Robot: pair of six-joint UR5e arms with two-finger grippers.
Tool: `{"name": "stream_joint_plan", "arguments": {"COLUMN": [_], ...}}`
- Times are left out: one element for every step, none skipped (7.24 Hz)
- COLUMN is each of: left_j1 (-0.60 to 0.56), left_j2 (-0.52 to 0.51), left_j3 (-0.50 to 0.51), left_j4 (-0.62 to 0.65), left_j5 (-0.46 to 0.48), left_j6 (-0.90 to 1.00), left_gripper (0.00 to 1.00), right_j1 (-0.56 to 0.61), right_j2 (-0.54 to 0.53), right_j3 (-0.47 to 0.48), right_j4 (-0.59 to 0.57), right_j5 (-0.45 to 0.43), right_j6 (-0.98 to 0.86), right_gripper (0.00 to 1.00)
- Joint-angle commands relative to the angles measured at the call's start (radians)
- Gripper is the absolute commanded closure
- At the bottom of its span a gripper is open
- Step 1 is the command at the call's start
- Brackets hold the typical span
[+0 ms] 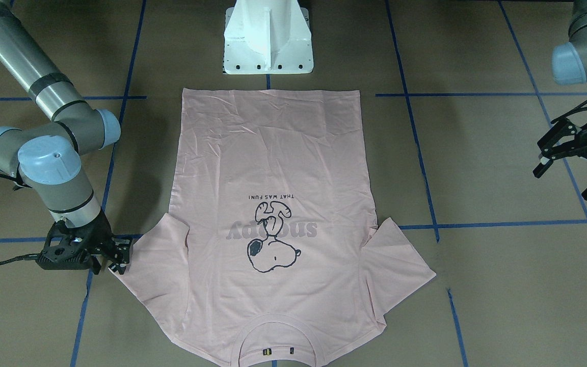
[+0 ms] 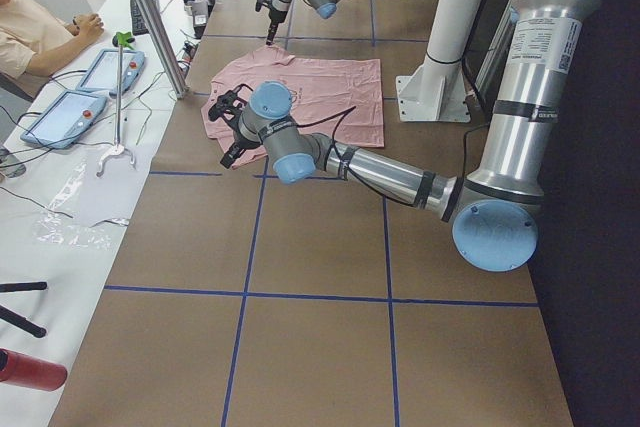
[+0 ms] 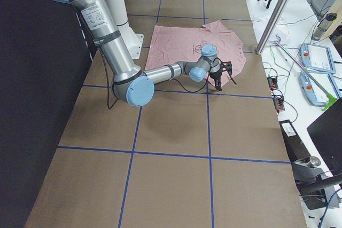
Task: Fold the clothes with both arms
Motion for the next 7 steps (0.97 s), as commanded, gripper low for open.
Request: {"name": "stream_joint_plan", "arguments": {"left_j1": [0.0, 0.0, 0.0, 0.0, 0.0, -0.002, 0.0], "left_j2": [0.001, 0.001, 0.001, 0.001, 0.001, 0.001, 0.001], "left_j3": [0.0, 0.0, 0.0, 0.0, 0.0, 0.0, 0.0], "left_j4": [0.0, 0.0, 0.0, 0.0, 0.0, 0.0, 0.0], "left_j5": [0.0, 0.0, 0.0, 0.002, 0.0, 0.0, 0.0], "left_j6": [0.002, 0.002, 0.002, 0.002, 0.004, 0.004, 0.004], "left_gripper": [0.01, 0.01, 0.01, 0.01, 0.01, 0.01, 0.01], "right_j1": [-0.006, -0.007, -0.012, -0.015, -0.016, -0.018, -0.018], "right_j2": [-0.001, -0.001, -0.002, -0.001, -0.001, -0.001, 0.001], "right_j3": [0.0, 0.0, 0.0, 0.0, 0.0, 0.0, 0.0], "right_j4": [0.0, 0.0, 0.0, 0.0, -0.002, -0.002, -0.002], "right_j5": [0.0, 0.0, -0.008, -0.012, -0.012, -0.012, -0.011], "right_j6": [0.0, 0.0, 0.0, 0.0, 0.0, 0.0, 0.0], "right_gripper": [0.42, 0.43, 0.45, 0.5, 0.52, 0.71, 1.0]}}
